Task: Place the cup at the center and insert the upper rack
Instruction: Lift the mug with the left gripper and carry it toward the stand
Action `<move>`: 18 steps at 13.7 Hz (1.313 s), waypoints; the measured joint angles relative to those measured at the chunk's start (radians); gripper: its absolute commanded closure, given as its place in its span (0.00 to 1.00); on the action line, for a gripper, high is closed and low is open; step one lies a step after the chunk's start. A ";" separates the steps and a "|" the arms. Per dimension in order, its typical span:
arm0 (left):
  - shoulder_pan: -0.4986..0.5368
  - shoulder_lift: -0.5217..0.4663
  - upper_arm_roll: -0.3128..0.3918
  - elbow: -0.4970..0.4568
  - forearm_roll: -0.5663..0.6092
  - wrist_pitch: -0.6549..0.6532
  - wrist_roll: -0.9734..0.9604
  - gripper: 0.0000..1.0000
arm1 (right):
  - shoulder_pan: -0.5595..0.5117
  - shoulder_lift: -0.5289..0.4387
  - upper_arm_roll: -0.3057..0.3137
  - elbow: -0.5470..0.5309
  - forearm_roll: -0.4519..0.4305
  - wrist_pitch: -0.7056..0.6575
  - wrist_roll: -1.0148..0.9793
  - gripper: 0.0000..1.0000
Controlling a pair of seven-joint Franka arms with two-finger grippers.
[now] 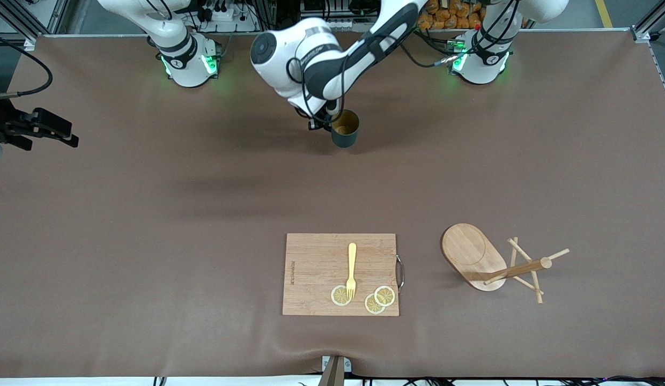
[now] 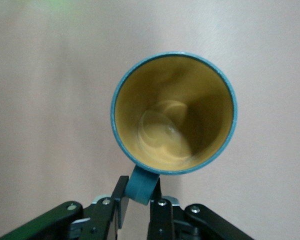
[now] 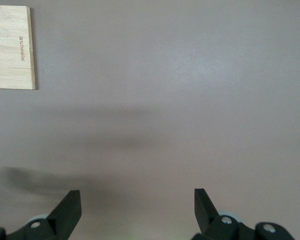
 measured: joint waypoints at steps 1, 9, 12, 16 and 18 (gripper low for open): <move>0.013 -0.022 0.000 0.000 0.000 -0.008 0.011 1.00 | 0.000 0.000 0.000 0.000 0.000 0.000 0.000 0.00; 0.200 -0.178 -0.001 0.001 -0.139 -0.011 0.312 1.00 | 0.001 0.000 -0.005 0.000 -0.001 -0.059 0.000 0.00; 0.287 -0.220 -0.001 0.002 -0.202 -0.012 0.452 1.00 | 0.001 0.000 -0.008 0.000 -0.002 -0.081 0.000 0.00; 0.347 -0.234 -0.001 0.007 -0.259 -0.011 0.568 1.00 | 0.001 0.000 -0.010 0.000 -0.023 -0.083 0.000 0.00; 0.401 -0.250 -0.001 0.008 -0.323 -0.011 0.652 1.00 | 0.001 0.000 -0.011 -0.001 -0.024 -0.084 0.000 0.00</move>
